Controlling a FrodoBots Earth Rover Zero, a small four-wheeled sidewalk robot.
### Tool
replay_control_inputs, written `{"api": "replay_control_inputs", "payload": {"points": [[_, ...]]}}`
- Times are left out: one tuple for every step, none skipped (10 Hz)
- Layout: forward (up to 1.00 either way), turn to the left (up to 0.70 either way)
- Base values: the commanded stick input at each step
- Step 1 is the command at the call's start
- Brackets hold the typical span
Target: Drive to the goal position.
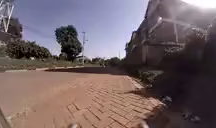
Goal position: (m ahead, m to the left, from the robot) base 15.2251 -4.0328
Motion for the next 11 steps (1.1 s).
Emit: {"api": "replay_control_inputs", "payload": {"points": [[1.00, 0.00], [1.00, 0.00], [1.00, 0.00], [1.00, 0.00], [1.00, 0.00], [1.00, 0.00], [1.00, 0.00], [1.00, -0.30], [1.00, -0.21], [1.00, -0.06], [1.00, 0.00]]}}
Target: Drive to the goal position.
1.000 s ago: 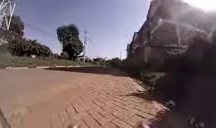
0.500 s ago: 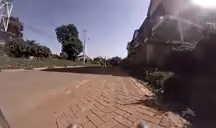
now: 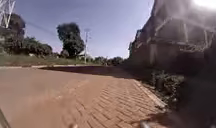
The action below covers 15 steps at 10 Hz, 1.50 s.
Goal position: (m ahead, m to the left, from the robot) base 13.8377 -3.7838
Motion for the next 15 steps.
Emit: {"api": "replay_control_inputs", "payload": {"points": [[1.00, 0.00], [1.00, 0.00], [1.00, 0.00], [1.00, 0.00], [1.00, 0.00], [1.00, 0.00], [1.00, 0.00], [1.00, 0.00], [1.00, 0.00], [1.00, 0.00], [1.00, 0.00], [1.00, 0.00], [1.00, 0.00], [1.00, 0.00], [1.00, 0.00]]}}
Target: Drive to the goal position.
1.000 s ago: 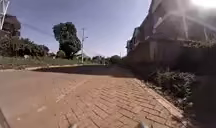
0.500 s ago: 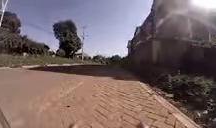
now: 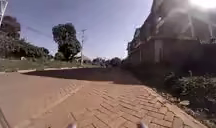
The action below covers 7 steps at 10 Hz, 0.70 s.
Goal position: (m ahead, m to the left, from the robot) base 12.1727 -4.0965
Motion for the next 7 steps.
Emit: {"api": "replay_control_inputs", "payload": {"points": [[1.00, 0.00], [1.00, 0.00], [1.00, 0.00], [1.00, 0.00], [1.00, 0.00], [1.00, 0.00], [1.00, 0.00]]}}
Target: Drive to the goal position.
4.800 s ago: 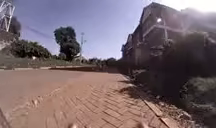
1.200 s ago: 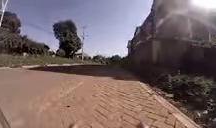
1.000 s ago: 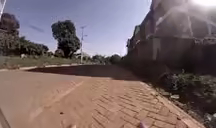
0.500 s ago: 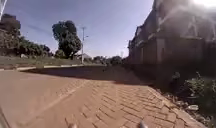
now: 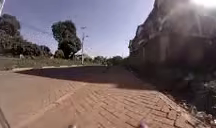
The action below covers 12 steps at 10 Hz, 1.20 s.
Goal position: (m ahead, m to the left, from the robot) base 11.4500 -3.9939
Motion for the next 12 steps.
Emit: {"api": "replay_control_inputs", "payload": {"points": [[1.00, -0.16], [1.00, -0.36], [1.00, -0.31], [1.00, -0.19], [1.00, -0.01], [1.00, 0.00], [1.00, 0.00], [1.00, 0.00], [1.00, 0.00], [1.00, 0.00], [1.00, 0.00], [1.00, 0.00]]}}
